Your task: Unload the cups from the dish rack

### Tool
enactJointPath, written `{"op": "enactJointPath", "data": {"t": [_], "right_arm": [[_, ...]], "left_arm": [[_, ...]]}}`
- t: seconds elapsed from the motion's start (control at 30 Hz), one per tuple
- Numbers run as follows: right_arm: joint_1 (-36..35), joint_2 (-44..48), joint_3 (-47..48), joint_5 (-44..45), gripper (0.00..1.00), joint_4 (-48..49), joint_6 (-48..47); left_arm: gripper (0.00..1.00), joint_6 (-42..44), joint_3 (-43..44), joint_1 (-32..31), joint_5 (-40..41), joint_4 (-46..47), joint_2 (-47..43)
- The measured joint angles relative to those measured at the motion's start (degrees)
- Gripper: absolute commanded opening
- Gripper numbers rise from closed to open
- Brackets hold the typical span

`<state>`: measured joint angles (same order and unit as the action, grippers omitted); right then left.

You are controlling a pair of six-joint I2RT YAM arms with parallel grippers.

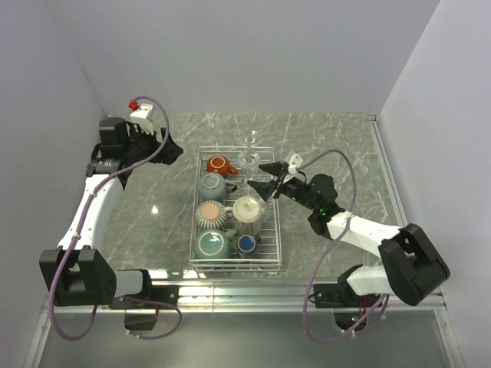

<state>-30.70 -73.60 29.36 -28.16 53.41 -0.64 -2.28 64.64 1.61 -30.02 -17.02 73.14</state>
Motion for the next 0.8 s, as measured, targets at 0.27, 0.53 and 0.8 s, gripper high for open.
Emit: {"op": "enactJointPath", "data": {"t": [0.27, 0.53, 0.8], "right_arm": [[-2.34, -9.01, 3.08, 1.6, 0.64, 7.89, -0.9], [-2.49, -14.32, 6.8, 3.17, 0.36, 11.23, -0.28], [-2.93, -14.4, 7.28, 2.1, 0.14, 11.19, 0.04]], "left_arm": [[0.84, 0.61, 1.09, -0.81, -1.92, -4.46, 0.96], [0.84, 3.04, 2.38, -3.23, -2.27, -5.97, 1.49], [0.84, 4.28, 2.89, -3.89, -2.75, -7.56, 1.75]]}}
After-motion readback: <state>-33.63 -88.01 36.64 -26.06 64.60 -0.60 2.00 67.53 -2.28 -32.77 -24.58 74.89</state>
